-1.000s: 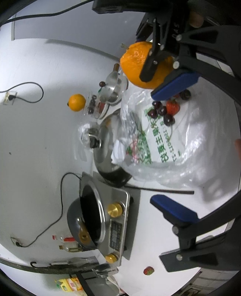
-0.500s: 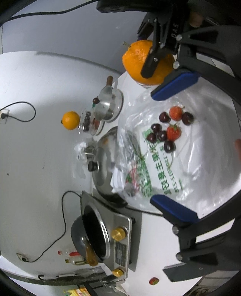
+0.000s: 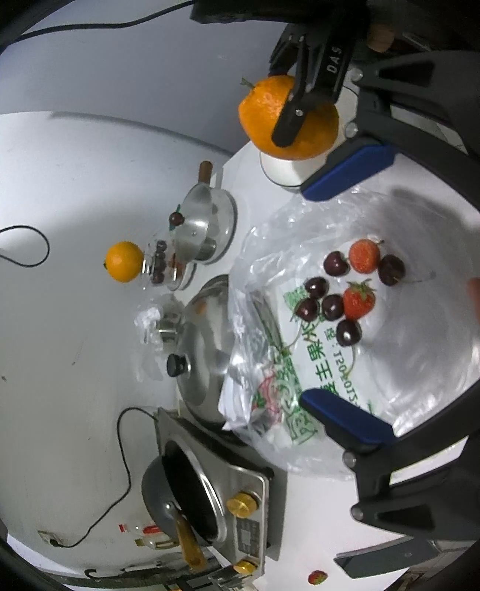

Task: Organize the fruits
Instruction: 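Carry the orange with the right gripper and set it on the white plate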

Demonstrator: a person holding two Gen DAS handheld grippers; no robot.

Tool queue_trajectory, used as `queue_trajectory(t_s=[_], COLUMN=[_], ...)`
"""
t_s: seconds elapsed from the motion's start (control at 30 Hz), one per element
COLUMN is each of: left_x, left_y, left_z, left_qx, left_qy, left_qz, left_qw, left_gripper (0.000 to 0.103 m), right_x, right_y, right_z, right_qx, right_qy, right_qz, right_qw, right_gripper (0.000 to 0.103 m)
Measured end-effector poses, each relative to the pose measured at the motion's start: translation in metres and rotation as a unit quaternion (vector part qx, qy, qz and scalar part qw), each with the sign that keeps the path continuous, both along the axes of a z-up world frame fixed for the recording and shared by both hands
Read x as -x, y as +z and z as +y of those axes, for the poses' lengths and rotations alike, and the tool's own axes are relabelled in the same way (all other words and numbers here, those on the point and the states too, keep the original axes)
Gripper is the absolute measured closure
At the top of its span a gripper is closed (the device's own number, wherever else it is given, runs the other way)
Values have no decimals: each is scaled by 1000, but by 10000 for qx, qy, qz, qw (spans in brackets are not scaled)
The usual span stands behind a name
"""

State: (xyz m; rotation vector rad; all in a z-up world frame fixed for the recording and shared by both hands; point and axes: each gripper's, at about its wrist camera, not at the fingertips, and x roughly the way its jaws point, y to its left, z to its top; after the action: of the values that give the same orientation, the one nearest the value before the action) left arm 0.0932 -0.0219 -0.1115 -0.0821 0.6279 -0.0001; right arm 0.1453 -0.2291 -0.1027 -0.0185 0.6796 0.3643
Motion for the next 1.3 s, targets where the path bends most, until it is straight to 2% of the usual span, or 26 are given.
queue_trajectory(t_s=[0.77,1.3], left_x=[-66,-71], left_y=[-25,-26], left_z=[-29,-27], left_qx=[-11,7], left_qy=[-112,-175], left_qz=[343,356], left_qw=[9993,9992], left_gripper=[1,1], right_x=[-67,-78], right_y=[-37,-43], right_z=[-42,-39], right_qx=[96,237], right_qy=[-315,-416], right_qz=[414,555], right_qw=[9986,9973], right_gripper=[13,10])
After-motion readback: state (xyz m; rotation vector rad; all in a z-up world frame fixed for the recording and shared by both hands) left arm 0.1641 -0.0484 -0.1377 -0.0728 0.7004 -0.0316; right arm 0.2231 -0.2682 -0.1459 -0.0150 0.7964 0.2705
